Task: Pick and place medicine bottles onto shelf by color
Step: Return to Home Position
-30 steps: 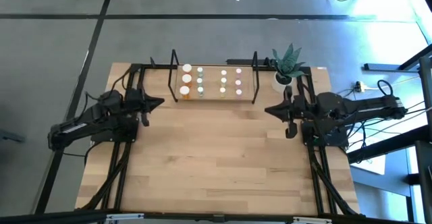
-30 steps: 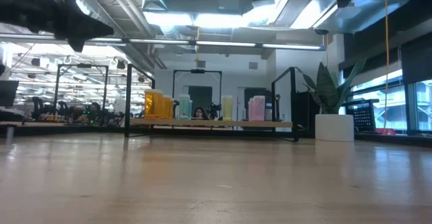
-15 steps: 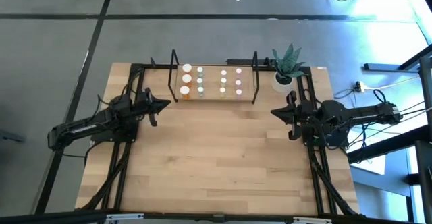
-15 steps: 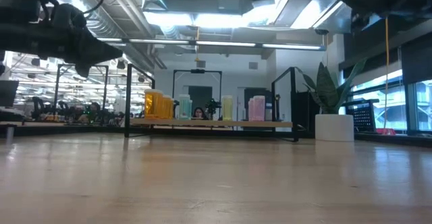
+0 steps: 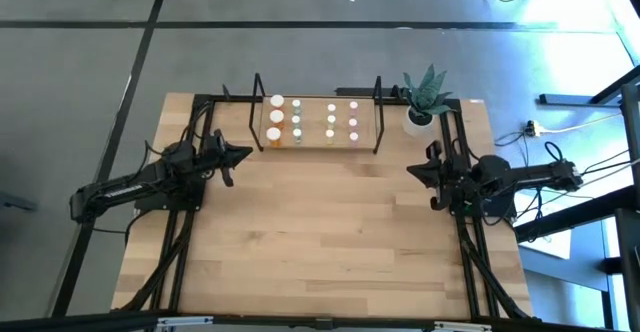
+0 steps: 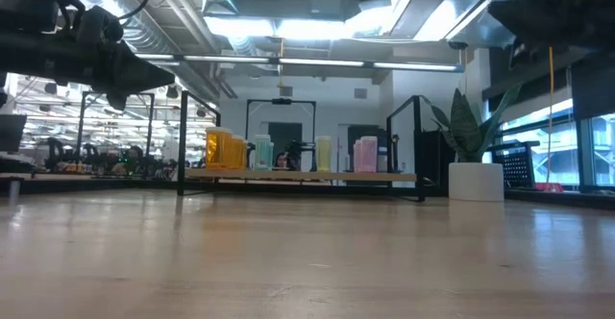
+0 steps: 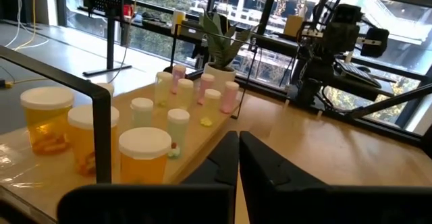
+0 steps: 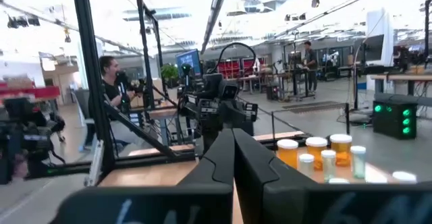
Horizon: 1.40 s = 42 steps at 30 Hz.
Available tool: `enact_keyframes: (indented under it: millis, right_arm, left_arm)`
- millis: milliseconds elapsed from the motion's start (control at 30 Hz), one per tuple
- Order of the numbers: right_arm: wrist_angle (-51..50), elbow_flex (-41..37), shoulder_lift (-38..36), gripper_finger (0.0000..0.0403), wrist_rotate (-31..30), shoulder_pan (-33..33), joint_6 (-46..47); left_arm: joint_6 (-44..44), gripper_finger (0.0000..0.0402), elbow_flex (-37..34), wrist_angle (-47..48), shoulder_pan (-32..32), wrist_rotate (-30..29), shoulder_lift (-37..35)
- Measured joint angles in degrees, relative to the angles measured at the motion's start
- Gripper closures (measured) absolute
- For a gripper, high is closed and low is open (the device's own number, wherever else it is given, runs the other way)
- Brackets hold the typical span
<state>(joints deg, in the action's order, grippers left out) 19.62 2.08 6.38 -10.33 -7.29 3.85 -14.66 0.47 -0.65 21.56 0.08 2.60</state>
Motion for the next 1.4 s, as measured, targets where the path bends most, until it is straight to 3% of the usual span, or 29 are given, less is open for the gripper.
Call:
enact_keyframes:
  millis: [267,533,1100,1400]
  right_arm:
    - [-4.41,-1.70,-1.65,0.0391,4.34,0.00,2.72]
    - [-5.29,-1.70,-1.67,0.0392,-1.78,0.00,1.83]
    - [-5.29,-1.70,-1.65,0.0389,-2.05,0.00,1.84]
    - [-5.29,-1.70,-1.65,0.0389,-2.08,0.00,1.81]
  left_arm:
    - [0.17,0.0382,0.00,0.03,0.00,0.00,0.01]
    - [0.20,0.0378,0.00,0.05,0.00,0.00,0.01]
    - [0.20,0.0399,0.00,0.09,0.00,0.00,0.01]
    - [0.20,0.0387,0.00,0.09,0.00,0.00,0.01]
